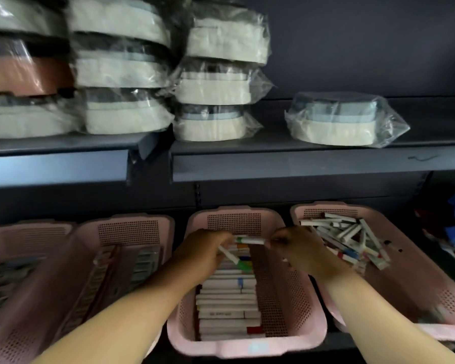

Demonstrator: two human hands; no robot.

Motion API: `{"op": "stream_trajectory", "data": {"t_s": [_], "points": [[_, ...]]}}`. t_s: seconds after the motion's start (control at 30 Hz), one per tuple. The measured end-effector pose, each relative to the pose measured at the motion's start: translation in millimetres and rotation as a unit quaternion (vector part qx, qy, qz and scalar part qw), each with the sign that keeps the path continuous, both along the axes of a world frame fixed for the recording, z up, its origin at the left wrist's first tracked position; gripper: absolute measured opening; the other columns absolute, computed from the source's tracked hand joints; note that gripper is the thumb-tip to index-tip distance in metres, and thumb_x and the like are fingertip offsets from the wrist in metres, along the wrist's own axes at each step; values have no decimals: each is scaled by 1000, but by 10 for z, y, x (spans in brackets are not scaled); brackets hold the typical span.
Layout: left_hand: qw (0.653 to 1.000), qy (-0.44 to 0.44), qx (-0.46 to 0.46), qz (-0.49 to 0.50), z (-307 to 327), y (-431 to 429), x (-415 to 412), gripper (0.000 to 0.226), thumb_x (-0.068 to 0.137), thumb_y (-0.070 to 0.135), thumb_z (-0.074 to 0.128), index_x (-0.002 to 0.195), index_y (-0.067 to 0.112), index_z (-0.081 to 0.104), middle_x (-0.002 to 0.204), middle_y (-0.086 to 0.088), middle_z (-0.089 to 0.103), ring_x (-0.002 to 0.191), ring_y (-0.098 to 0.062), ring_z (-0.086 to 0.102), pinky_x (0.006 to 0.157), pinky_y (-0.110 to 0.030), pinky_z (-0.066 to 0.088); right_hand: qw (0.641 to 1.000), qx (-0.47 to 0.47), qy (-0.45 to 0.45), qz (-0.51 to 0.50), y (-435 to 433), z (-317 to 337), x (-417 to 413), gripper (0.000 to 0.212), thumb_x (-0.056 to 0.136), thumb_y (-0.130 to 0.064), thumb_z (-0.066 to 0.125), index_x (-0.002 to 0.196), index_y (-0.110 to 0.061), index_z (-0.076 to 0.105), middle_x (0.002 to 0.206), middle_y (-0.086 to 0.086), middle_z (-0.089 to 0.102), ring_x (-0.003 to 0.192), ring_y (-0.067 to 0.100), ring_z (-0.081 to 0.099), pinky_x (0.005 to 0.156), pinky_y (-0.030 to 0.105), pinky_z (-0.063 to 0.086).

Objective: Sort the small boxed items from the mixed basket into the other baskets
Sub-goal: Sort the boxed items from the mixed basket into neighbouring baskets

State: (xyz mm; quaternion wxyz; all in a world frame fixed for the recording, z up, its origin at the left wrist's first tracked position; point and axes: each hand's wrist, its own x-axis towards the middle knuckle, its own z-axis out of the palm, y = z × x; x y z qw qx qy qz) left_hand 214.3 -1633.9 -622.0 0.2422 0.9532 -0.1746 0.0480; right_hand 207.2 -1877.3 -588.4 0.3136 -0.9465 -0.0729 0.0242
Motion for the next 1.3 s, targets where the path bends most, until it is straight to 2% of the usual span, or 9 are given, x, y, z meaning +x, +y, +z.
{"op": "stream_trajectory", "data": {"t_s": [0.1,0.43,0.67,0.77,0.87,0.97,1.07,1.17,1.3], "points": [[997,3,81,-3,-23,83,5,18,94,33,72,111,35,74,109,12,72,98,-7,67,88,-27,56,1000,2,-7,-7,23,-22,3,28,98,-35,60,83,-15,73,68,3,68,51,3,61,61,28,52],[985,30,158,-58,-80,101,-97,29,92,44,73,120,37,73,118,17,70,106,-6,63,92,-23,52,997,76,14,-5,19,-85,-3,18,96,-34,65,79,-30,71,63,-6,65,58,3,64,66,35,59],[984,93,-148,-9,-38,-43,6,22,97,36,72,118,31,76,109,16,74,99,2,69,95,-28,56,972,219,76,20,116,-63,-77,15,98,-33,62,103,-23,73,96,-2,70,92,16,68,69,26,59],[952,106,-288,-3,-3,-160,52,11,102,28,67,107,32,76,102,13,77,97,1,71,94,-28,56,975,205,69,40,237,-83,-107,15,98,-33,62,101,-23,72,91,-4,69,86,11,67,63,19,55],[940,87,-328,29,62,-247,54,15,103,22,65,91,30,72,86,12,75,81,4,70,84,-26,56,983,155,82,49,356,-165,-85,10,95,-34,67,95,-25,71,85,-5,70,76,8,68,63,23,57],[960,47,-274,38,104,-294,83,18,105,23,61,90,31,66,88,10,72,82,-2,69,80,-28,56,996,46,43,60,367,-251,-28,7,92,-34,70,94,-28,74,90,-10,73,82,3,68,76,20,56],[990,11,-135,29,65,-209,204,13,107,28,56,104,33,68,90,8,69,79,-11,66,69,-33,54,999,35,19,32,244,-179,-41,13,94,-22,65,87,-29,74,90,-17,70,82,-4,63,69,7,45],[998,30,57,2,-44,-86,330,24,105,28,53,113,36,75,100,9,71,87,-11,65,78,-32,57,999,50,19,2,93,-158,-33,20,92,-18,63,79,-31,74,87,-15,72,80,2,66,78,26,57],[985,88,147,7,-126,-65,393,30,103,26,54,121,36,75,123,9,70,108,-17,65,86,-20,47,1000,18,6,4,-18,-184,-38,24,88,-20,62,77,-38,73,87,-21,71,83,-2,66,84,31,58]]}}
